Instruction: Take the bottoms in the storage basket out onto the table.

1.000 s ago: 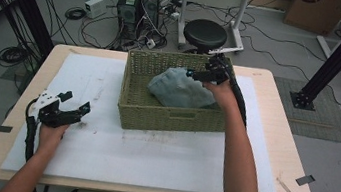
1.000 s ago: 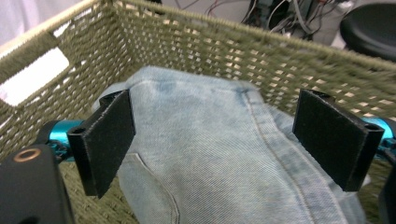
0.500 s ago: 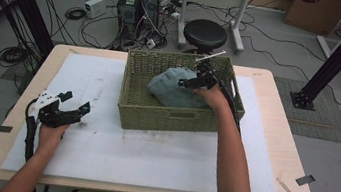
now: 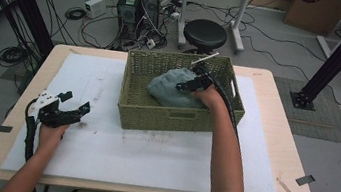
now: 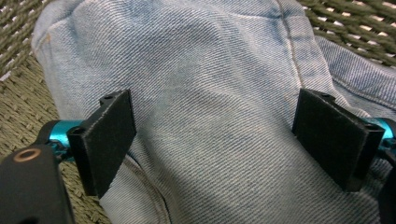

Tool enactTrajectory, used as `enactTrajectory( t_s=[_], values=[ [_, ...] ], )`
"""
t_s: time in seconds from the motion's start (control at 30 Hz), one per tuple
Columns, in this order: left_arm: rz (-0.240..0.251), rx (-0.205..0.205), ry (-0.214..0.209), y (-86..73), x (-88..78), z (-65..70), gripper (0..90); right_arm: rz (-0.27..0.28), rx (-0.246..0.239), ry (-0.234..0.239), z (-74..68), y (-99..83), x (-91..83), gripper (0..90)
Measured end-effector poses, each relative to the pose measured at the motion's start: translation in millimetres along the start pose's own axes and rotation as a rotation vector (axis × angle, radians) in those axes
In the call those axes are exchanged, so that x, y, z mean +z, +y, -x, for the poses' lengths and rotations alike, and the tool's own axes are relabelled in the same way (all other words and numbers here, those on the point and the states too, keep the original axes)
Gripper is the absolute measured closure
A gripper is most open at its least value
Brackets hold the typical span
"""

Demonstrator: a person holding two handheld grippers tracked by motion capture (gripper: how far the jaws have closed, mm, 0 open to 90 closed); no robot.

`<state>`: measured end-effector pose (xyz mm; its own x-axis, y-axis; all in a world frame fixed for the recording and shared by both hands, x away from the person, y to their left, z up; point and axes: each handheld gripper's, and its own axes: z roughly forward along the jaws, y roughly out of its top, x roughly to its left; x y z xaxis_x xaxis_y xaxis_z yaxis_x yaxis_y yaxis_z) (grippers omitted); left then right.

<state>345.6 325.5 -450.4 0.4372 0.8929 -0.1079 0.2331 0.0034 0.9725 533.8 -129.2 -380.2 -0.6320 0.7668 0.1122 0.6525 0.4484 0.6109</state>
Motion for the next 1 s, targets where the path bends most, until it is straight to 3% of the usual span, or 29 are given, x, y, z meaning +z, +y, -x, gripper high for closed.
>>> enactTrajectory(
  t_s=[0.17,0.2,0.33,0.43,0.5,0.6,0.77,0.8,0.83,0.9,0.93,1.0],
  values=[
    [-0.001,0.003,-0.001,0.0,0.0,0.2,11.3,-0.015,-0.011,-0.011,-0.6,0.0,0.8,19.3],
    [0.000,0.003,-0.001,0.0,0.1,0.4,11.3,-0.031,-0.024,-0.041,-1.1,0.2,0.8,28.4],
    [0.000,0.003,-0.001,0.0,0.2,0.4,11.3,-0.063,-0.053,-0.074,-2.4,1.3,2.8,38.0],
    [-0.001,0.003,-0.001,0.0,0.1,0.2,11.5,-0.083,-0.070,-0.096,-3.5,2.8,2.7,53.1],
    [-0.001,0.002,-0.001,0.0,0.1,0.1,11.6,-0.095,-0.058,-0.103,-4.1,4.0,1.5,69.2],
    [-0.001,0.001,-0.001,0.0,0.0,0.1,11.7,-0.107,-0.025,-0.107,-4.5,5.6,0.3,74.2],
    [0.001,-0.003,-0.003,-0.1,-0.1,-0.3,11.7,-0.036,-0.001,-0.102,-3.1,6.4,-11.9,76.8],
    [0.001,0.000,-0.002,0.0,-0.1,-0.4,11.7,-0.008,0.007,-0.100,-2.6,6.0,-15.7,77.0],
    [0.001,-0.002,-0.003,-0.1,-0.1,-0.2,11.7,0.054,0.029,-0.087,-0.6,4.6,-23.9,77.2],
    [-0.001,-0.001,-0.002,0.0,0.0,-0.1,11.7,0.086,0.045,-0.079,0.1,3.7,-28.1,77.3],
    [-0.001,0.000,-0.002,0.0,0.0,-0.2,11.8,0.142,0.065,-0.061,2.2,1.9,-36.1,77.4],
    [-0.001,0.000,0.000,0.1,-0.1,-0.5,12.0,0.198,0.085,-0.046,3.0,-0.3,-43.3,77.4]
  ],
)
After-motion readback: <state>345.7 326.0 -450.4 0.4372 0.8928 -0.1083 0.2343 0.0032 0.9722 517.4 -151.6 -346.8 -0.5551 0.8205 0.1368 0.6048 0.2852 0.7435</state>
